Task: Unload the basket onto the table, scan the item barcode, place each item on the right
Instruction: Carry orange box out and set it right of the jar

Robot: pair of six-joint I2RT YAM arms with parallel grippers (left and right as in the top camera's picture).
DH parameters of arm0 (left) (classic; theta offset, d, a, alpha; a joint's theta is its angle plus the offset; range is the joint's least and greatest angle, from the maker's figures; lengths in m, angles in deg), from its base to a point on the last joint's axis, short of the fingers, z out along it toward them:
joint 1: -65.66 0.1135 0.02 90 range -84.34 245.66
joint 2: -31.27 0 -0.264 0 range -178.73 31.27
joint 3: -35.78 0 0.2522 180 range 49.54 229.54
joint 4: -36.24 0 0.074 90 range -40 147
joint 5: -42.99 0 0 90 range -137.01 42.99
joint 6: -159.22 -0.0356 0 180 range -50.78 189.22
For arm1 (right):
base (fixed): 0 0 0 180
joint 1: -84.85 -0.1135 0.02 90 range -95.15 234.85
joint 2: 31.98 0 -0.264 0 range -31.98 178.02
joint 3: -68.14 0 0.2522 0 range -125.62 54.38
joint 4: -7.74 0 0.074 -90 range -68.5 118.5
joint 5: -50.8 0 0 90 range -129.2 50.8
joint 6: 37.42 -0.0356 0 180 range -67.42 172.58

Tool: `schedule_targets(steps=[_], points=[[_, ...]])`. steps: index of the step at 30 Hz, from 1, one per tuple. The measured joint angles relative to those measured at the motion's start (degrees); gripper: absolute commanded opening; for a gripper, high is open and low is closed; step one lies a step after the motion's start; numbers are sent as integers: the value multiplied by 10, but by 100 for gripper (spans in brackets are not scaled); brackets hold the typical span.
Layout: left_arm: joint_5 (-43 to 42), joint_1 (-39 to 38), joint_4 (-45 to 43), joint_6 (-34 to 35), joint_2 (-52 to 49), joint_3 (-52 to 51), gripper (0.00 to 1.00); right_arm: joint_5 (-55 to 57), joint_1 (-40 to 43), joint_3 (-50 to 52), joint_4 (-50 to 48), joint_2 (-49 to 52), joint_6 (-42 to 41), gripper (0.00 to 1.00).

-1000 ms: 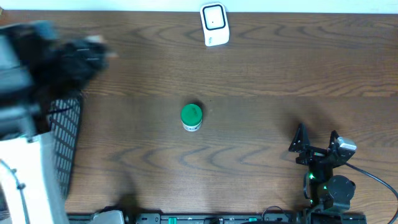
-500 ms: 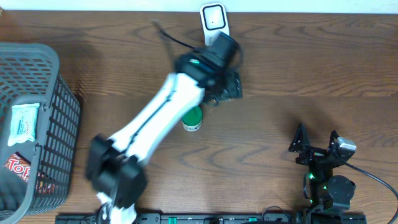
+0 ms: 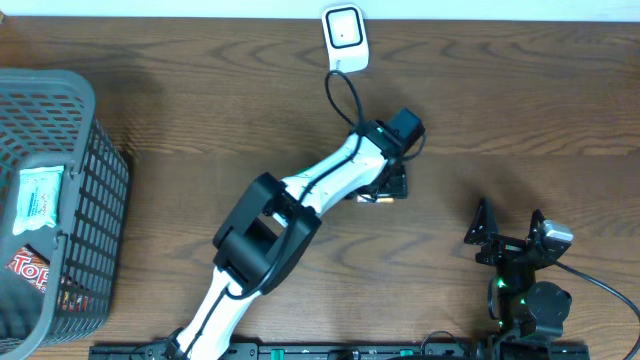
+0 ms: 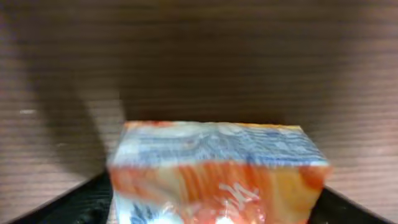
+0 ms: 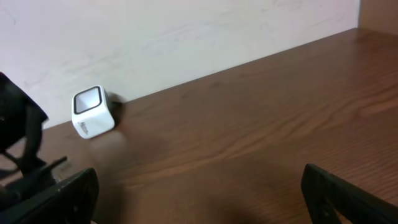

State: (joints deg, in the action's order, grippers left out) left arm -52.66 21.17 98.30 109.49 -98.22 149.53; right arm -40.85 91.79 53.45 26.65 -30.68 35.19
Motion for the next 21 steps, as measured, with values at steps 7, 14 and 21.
schedule_targets(steps=[7,14,21], points=[[41,31,89,-94,67,50,95,0,0,0,0,0,0,99],[118,204,205,-180,307,258,99,0,0,0,0,1,0,99],[120,639,331,-175,489,298,98,0,0,0,0,1,0,99]])
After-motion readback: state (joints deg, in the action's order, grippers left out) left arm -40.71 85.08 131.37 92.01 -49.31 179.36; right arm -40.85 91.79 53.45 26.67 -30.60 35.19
